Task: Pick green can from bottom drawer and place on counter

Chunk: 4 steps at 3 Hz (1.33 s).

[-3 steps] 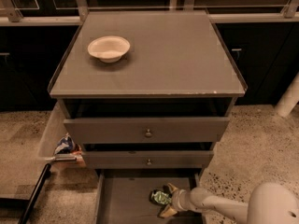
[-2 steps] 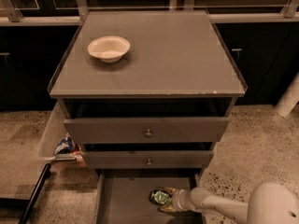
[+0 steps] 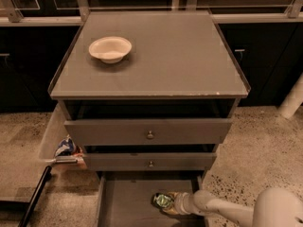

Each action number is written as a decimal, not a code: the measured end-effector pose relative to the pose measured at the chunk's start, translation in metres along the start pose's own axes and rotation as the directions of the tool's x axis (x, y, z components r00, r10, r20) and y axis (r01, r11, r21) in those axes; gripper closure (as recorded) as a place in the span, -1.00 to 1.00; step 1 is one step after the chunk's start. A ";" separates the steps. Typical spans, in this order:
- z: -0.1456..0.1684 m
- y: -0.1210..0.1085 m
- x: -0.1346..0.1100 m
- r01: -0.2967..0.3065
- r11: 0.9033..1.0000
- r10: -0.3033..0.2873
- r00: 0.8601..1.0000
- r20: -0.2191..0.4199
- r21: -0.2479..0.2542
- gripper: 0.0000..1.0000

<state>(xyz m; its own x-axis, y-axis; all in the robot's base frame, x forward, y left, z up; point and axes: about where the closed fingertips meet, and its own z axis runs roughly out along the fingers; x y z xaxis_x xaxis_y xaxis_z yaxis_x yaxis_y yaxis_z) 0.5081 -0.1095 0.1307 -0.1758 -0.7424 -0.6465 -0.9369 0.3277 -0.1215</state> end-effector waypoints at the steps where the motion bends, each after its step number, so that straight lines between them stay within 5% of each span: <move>1: -0.015 -0.001 -0.006 -0.022 1.000 0.023 0.999 0.043 -0.013 1.00; 3: -0.096 -0.016 -0.044 0.003 1.000 -0.003 0.995 0.100 -0.003 1.00; 4: -0.170 -0.043 -0.089 0.109 0.992 -0.113 0.991 0.076 0.057 1.00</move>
Offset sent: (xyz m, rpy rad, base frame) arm -0.0074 -0.0342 0.1017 0.1340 -0.0174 0.0107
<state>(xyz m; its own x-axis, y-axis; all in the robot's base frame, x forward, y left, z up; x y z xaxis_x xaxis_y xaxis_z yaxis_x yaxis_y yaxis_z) 0.5127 -0.1564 0.3214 -0.0457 -0.7281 -0.6840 -0.9318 0.2779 -0.2336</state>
